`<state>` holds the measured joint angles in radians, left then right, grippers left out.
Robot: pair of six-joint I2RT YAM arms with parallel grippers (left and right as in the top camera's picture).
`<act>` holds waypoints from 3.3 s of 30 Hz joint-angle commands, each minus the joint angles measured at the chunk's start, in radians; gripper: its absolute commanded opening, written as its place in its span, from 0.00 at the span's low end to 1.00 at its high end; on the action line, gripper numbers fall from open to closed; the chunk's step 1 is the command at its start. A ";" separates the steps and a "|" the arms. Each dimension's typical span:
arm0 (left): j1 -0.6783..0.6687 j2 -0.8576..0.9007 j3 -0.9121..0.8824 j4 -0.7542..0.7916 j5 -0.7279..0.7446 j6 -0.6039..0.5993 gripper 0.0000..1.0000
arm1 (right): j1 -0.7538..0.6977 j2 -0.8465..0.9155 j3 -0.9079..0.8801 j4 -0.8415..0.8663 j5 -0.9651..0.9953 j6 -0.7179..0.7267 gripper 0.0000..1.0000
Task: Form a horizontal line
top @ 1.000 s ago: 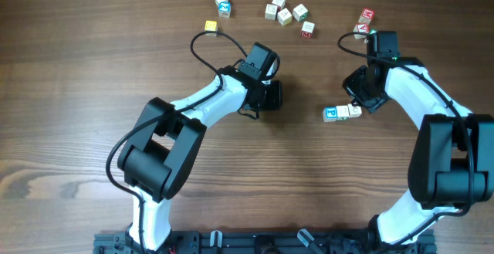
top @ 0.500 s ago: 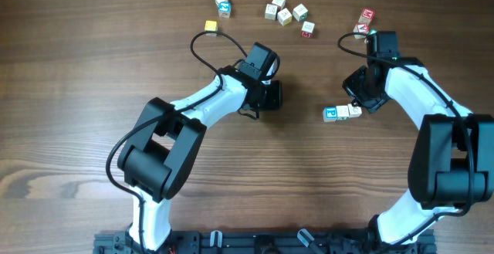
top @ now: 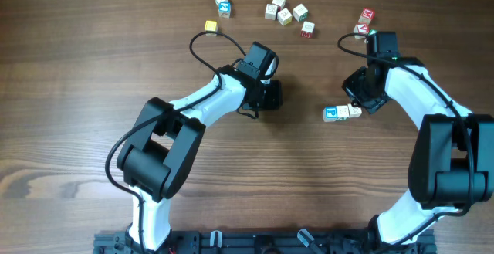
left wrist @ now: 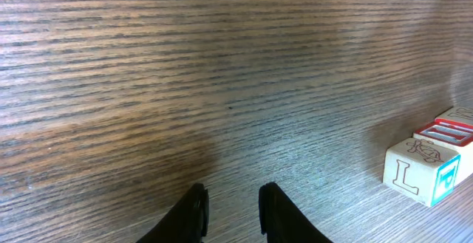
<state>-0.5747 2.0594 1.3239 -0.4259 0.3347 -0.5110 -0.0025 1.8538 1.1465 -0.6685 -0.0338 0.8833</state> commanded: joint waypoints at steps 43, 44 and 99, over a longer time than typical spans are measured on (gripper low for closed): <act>0.010 0.005 0.002 -0.004 0.032 0.005 0.27 | 0.005 0.024 -0.010 -0.012 -0.021 0.011 0.04; 0.010 0.005 0.002 -0.003 0.032 0.005 0.29 | 0.005 0.024 -0.010 -0.008 -0.021 0.013 0.04; 0.017 0.005 0.002 0.004 0.047 0.000 0.26 | 0.006 0.024 -0.010 -0.021 -0.182 -0.229 0.05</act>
<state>-0.5625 2.0594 1.3239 -0.4248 0.3656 -0.5110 -0.0025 1.8538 1.1427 -0.6876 -0.2024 0.6674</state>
